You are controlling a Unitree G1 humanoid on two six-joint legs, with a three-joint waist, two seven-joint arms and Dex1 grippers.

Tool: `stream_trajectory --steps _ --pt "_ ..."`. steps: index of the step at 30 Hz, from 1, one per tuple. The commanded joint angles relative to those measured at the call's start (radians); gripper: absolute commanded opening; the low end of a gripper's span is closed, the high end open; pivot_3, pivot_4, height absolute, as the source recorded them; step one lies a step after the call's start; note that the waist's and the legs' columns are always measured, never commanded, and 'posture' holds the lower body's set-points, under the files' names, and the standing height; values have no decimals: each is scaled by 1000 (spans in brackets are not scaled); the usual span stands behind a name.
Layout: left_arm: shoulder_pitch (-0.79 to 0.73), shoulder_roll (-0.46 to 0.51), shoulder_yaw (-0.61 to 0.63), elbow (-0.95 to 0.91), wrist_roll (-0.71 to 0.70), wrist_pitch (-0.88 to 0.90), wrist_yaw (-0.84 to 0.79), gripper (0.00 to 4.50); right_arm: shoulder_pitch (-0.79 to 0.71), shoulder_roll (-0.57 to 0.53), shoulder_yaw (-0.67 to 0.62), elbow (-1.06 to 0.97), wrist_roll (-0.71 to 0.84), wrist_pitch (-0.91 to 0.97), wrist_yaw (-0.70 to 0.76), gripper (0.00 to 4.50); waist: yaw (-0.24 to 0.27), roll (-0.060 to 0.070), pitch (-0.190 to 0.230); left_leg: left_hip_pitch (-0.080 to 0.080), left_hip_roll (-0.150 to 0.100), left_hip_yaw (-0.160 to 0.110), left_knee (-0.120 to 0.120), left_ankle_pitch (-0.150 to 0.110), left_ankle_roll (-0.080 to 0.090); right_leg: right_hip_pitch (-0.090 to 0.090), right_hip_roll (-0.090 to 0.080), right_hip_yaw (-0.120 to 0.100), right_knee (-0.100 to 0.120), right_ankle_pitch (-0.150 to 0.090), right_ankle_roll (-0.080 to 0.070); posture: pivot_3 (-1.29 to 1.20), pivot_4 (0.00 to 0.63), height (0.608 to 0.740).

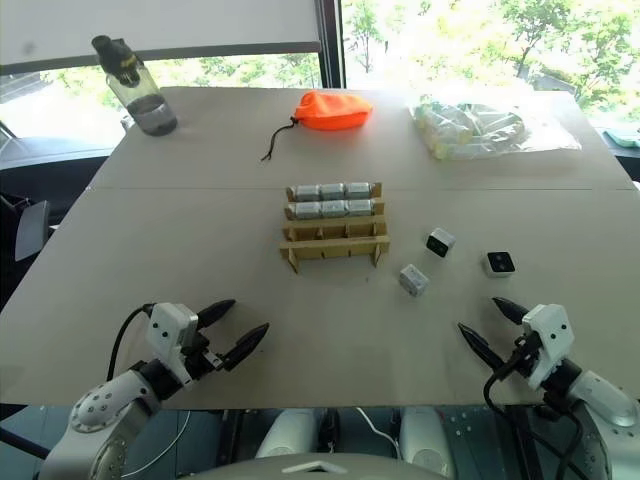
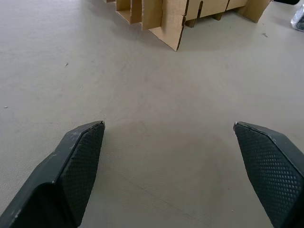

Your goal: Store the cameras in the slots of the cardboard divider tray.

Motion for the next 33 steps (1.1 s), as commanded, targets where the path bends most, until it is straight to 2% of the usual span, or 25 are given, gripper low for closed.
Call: stream_trajectory --steps 1,9,27,33 --pt "13 10 0 -2 -11 -8 -18 4500 -8 2 -15 -4 3 -41 2 4474 0 0 0 0 0 0 0 0 0 0 0 0 0 0 0 0 150 740" --pt "11 18 0 29 15 -58 -24 4500 -7 0 -8 14 -47 -86 -20 4474 0 0 0 0 0 0 0 0 0 0 0 0 0 0 0 0 150 740" --pt "6 25 -2 44 24 -95 -49 4500 0 5 -3 10 -42 -90 -19 4474 0 0 0 1 0 0 0 0 0 0 0 0 1 0 0 0 150 740" --pt "-22 52 -3 49 3 -108 -103 4500 -13 6 -1 2 -39 -76 -32 4474 0 0 0 1 0 0 0 0 0 0 0 0 1 0 0 0 150 740"
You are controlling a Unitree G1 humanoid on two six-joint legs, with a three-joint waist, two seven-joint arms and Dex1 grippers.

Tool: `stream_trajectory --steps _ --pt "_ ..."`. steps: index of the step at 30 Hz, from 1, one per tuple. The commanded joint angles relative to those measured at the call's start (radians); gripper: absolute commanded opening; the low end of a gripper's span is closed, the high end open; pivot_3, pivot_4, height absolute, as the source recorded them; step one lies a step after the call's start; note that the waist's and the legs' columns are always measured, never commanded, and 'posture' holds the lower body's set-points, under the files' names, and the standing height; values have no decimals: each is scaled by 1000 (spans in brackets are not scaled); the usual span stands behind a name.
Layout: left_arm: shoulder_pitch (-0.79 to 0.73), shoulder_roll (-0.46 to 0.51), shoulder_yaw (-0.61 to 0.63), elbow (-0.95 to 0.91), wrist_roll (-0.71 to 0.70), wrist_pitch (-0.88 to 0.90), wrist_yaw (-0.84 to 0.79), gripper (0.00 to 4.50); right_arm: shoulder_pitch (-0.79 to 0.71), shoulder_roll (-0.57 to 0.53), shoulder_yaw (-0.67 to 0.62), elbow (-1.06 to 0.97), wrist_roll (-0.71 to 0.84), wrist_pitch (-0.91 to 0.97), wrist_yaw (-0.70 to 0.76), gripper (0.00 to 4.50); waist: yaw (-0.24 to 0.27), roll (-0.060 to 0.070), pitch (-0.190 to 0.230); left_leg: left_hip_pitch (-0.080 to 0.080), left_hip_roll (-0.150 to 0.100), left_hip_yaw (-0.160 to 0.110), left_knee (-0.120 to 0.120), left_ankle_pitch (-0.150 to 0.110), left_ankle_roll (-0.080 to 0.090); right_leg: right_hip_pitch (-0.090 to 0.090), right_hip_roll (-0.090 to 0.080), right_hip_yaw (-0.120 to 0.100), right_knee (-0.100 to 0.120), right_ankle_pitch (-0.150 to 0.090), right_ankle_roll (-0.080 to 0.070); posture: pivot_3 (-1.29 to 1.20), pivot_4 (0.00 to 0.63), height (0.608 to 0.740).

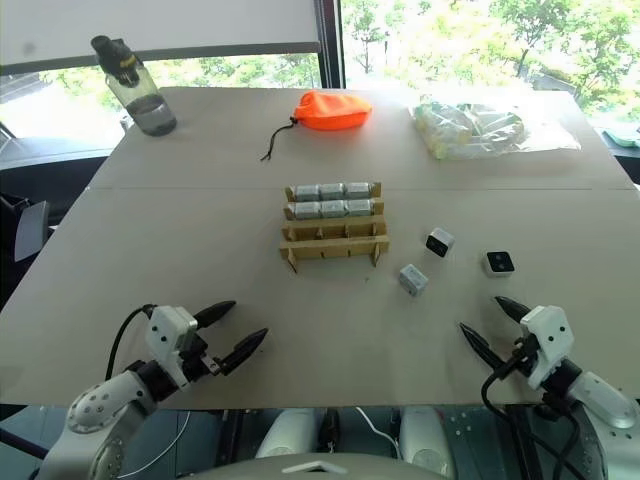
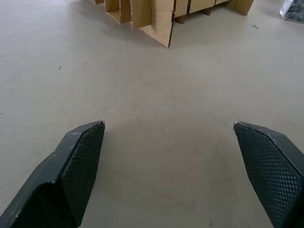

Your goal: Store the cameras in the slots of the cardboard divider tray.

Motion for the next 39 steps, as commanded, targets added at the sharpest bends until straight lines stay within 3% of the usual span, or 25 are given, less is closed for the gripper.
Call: stream_trajectory --steps 1,10,21,26,39 --pt "-13 26 -2 -13 -19 -22 -44 4500 -14 -1 -11 -16 9 -9 -15 4474 0 0 0 0 0 0 0 0 0 0 0 0 0 0 0 0 150 740" --pt "-153 206 45 -97 -193 106 -224 4500 -128 45 -70 13 -10 79 -248 4474 -2 0 0 0 0 0 2 0 -1 0 0 0 2 0 0 0 150 740" --pt "-348 414 82 -157 -320 224 -374 4500 -254 105 -19 -32 -42 241 -425 4474 -2 0 2 0 0 2 1 4 -6 -1 1 1 2 0 0 0 150 740" --pt "-410 453 113 -174 -416 285 -410 4500 -286 122 -5 -26 -57 268 -459 4474 -3 2 3 0 0 2 1 4 -7 0 2 2 2 2 4 0 150 740" --pt "-455 511 115 -189 -433 317 -470 4500 -289 142 6 -30 -67 290 -488 4474 -3 3 5 1 0 3 1 5 -8 -1 3 2 2 2 4 0 150 740"
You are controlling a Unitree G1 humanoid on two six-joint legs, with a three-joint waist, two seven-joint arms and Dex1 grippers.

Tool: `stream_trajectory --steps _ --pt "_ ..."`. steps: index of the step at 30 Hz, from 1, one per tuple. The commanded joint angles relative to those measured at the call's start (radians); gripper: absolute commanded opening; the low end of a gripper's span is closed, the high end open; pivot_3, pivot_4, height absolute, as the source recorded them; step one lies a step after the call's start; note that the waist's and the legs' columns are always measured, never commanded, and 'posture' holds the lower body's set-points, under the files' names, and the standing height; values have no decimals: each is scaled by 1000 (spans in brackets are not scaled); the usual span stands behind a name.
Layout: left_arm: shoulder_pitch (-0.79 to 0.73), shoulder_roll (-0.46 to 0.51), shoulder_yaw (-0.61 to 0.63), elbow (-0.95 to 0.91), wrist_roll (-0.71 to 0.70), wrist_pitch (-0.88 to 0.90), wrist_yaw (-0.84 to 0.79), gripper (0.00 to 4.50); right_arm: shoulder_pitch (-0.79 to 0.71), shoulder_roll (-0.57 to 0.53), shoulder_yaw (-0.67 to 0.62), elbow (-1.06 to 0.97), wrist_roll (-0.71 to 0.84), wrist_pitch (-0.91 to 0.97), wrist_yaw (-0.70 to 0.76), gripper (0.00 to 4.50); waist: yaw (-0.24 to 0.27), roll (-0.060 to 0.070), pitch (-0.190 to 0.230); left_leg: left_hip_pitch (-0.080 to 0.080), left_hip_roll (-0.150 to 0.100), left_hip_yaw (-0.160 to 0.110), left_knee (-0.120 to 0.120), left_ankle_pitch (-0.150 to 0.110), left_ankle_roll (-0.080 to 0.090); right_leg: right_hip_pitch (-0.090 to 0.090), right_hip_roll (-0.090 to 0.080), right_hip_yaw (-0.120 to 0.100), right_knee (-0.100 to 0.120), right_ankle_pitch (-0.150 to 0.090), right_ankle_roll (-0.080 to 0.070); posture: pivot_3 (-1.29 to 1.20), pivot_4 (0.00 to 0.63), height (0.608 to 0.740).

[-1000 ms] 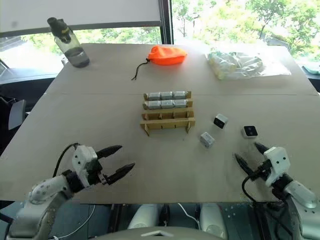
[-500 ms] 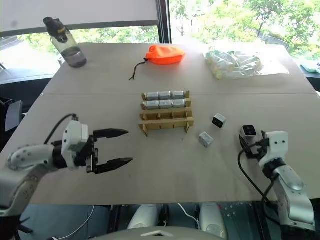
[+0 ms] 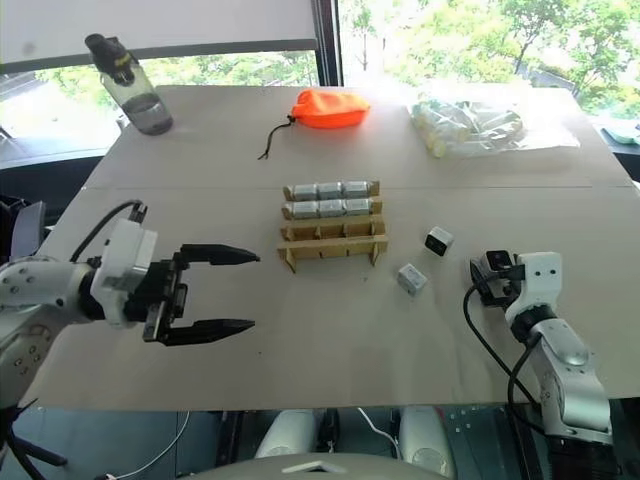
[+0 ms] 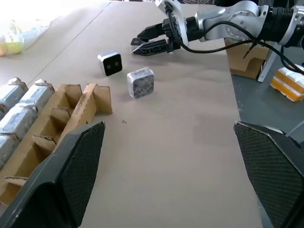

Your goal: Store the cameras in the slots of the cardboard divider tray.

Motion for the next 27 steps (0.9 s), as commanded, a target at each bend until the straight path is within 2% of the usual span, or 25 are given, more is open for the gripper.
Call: stream_trajectory --steps 1,14,17,18,19,20,21,27 --pt "-10 16 25 -28 -7 4 -6 4500 18 5 -3 -38 -6 5 -13 4474 -1 0 0 0 0 0 0 0 0 0 0 0 0 0 0 0 150 740" --pt "-32 6 13 -38 -11 31 11 4500 14 28 -17 -39 0 2 -54 4474 -1 0 0 0 0 0 0 0 -1 0 1 0 0 0 0 0 150 740" --pt "-31 5 15 -37 -9 32 8 4500 14 33 -17 -39 -4 -7 -58 3667 -1 0 0 0 0 0 0 0 -1 0 1 0 0 0 0 0 150 740" --pt "-29 5 15 -36 -8 31 7 4500 16 34 -17 -39 -11 -14 -63 3158 -1 0 0 0 0 0 0 0 -1 0 1 0 0 0 0 0 150 740" --pt "-27 6 16 -36 -6 30 5 4500 18 35 -18 -38 -19 -22 -67 2850 -1 0 0 0 0 0 0 0 -1 0 1 0 0 0 0 0 150 740" --pt "-24 6 17 -34 -4 29 4 4500 24 36 -18 -40 -20 -24 -68 2252 -1 0 0 0 0 0 0 0 -1 0 1 1 0 0 0 0 150 740" --pt "-20 7 19 -32 -3 28 1 4500 29 37 -19 -41 -21 -24 -69 1917 -1 0 0 0 0 0 0 0 -1 0 1 1 0 0 0 0 150 740" --pt "-31 -9 19 -10 -8 21 2 4500 24 35 -35 -42 -17 -35 -80 1879 0 0 0 0 0 0 0 0 -1 0 1 0 0 0 0 0 150 740"
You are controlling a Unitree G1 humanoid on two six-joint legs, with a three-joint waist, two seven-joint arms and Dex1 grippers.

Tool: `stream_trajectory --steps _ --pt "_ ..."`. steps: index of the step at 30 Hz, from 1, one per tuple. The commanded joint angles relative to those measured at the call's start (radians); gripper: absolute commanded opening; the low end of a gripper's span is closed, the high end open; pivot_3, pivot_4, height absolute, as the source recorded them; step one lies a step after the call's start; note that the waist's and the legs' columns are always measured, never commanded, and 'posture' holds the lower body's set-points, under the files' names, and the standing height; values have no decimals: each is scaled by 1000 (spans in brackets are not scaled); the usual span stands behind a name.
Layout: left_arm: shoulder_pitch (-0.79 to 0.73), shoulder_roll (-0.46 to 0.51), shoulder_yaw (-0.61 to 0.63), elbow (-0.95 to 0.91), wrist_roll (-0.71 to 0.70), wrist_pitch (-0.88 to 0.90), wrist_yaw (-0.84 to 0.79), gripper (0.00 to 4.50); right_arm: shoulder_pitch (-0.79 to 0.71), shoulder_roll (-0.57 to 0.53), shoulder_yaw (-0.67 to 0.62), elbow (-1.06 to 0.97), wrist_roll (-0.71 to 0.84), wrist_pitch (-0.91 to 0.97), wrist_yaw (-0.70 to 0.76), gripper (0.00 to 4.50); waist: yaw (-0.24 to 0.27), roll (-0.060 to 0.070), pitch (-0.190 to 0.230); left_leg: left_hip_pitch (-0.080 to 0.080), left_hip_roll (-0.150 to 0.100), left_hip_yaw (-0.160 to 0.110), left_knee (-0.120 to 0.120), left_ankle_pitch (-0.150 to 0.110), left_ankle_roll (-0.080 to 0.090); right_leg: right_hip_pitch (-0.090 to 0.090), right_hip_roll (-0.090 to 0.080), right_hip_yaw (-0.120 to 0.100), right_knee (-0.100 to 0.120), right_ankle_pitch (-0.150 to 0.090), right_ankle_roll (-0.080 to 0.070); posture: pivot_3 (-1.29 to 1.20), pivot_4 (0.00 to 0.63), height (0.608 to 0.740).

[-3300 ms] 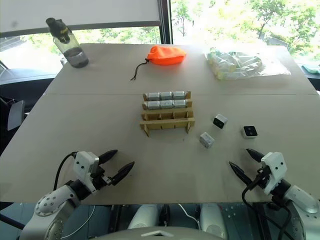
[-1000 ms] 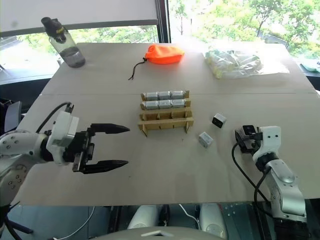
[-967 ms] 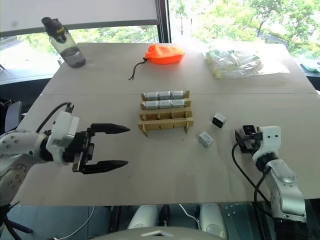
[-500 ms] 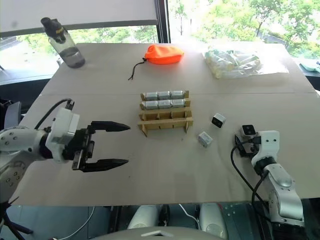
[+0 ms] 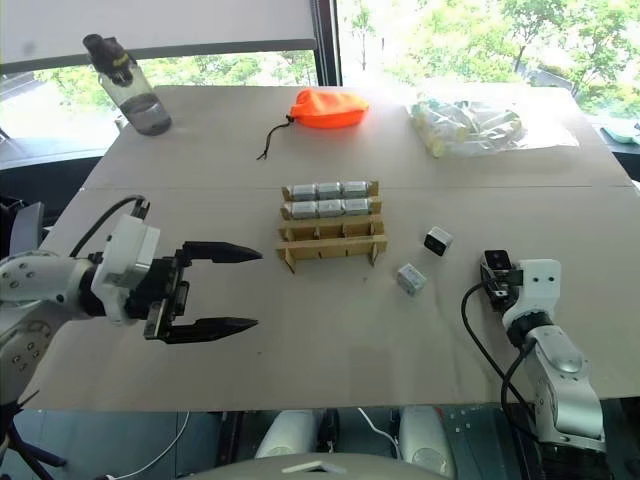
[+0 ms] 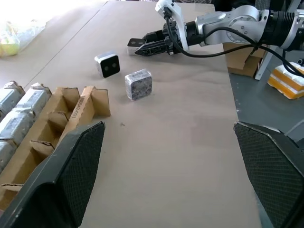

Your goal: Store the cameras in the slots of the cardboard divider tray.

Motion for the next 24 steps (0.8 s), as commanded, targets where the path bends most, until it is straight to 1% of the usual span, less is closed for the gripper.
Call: stream_trajectory --steps 1,3,7,9,13,16,20,24 --pt "-26 -15 18 16 -8 -14 7 4500 -11 -3 -45 -36 7 -28 -17 1879 0 0 0 0 0 0 0 0 0 0 0 0 0 0 0 0 150 740" --pt "-50 -31 7 48 6 -26 12 4500 -23 -26 -30 -48 -18 -75 7 1879 0 0 0 0 0 0 0 0 0 0 0 0 0 0 0 0 150 740" --pt "-104 -62 -13 104 2 -20 10 4500 -66 -102 31 -71 -114 -210 73 1879 -4 1 1 0 -1 1 0 0 0 0 0 1 0 0 0 0 150 740" --pt "-139 -70 -38 133 30 -14 31 4500 -105 -155 71 -67 -168 -295 125 1879 -10 1 1 0 -1 1 0 0 0 0 0 1 0 0 0 0 150 740" --pt "-213 -82 -94 201 55 24 46 4500 -212 -274 181 -41 -288 -491 242 1879 -20 -1 2 0 -2 0 0 0 0 0 1 0 0 0 0 0 150 740" --pt "-288 -124 -146 272 84 10 45 4500 -326 -336 279 8 -381 -625 305 1879 -23 -2 3 0 -1 0 0 0 0 0 1 0 0 0 0 0 150 740" --pt "-374 -180 -209 364 124 5 33 4500 -467 -367 395 85 -477 -774 363 1879 -22 -5 4 0 -2 1 1 0 0 0 1 0 0 0 0 0 150 740" --pt "-474 -236 -292 459 154 30 -9 4500 -600 -357 507 179 -560 -904 407 1879 -20 -8 7 -2 -2 1 2 0 0 -1 1 -1 0 0 0 0 150 740"
